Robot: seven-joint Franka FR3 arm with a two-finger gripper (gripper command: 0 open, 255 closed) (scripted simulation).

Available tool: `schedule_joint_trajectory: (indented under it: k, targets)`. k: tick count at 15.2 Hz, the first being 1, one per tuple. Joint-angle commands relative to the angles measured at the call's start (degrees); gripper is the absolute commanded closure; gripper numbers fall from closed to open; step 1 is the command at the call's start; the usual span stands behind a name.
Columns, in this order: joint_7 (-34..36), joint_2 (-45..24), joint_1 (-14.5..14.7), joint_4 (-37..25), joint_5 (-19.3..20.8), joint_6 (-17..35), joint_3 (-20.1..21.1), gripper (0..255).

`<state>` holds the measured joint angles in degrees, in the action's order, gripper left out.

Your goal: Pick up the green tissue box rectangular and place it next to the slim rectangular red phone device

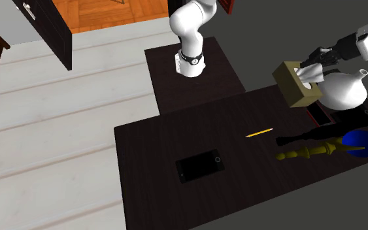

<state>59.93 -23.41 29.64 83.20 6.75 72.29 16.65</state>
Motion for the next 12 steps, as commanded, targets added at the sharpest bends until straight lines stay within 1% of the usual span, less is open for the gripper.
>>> schedule_joint_trajectory:
  k: [1, 11, 12]
  targets:
    - [-0.01, -0.07, -0.14, 1.61, 0.06, 1.7, -0.06, 255]
    - [0.47, -1.84, -0.3, 7.03, 0.5, 8.8, -0.3, 255]
    - [0.47, -1.83, -0.3, 7.04, 0.5, 8.8, -0.3, 255]
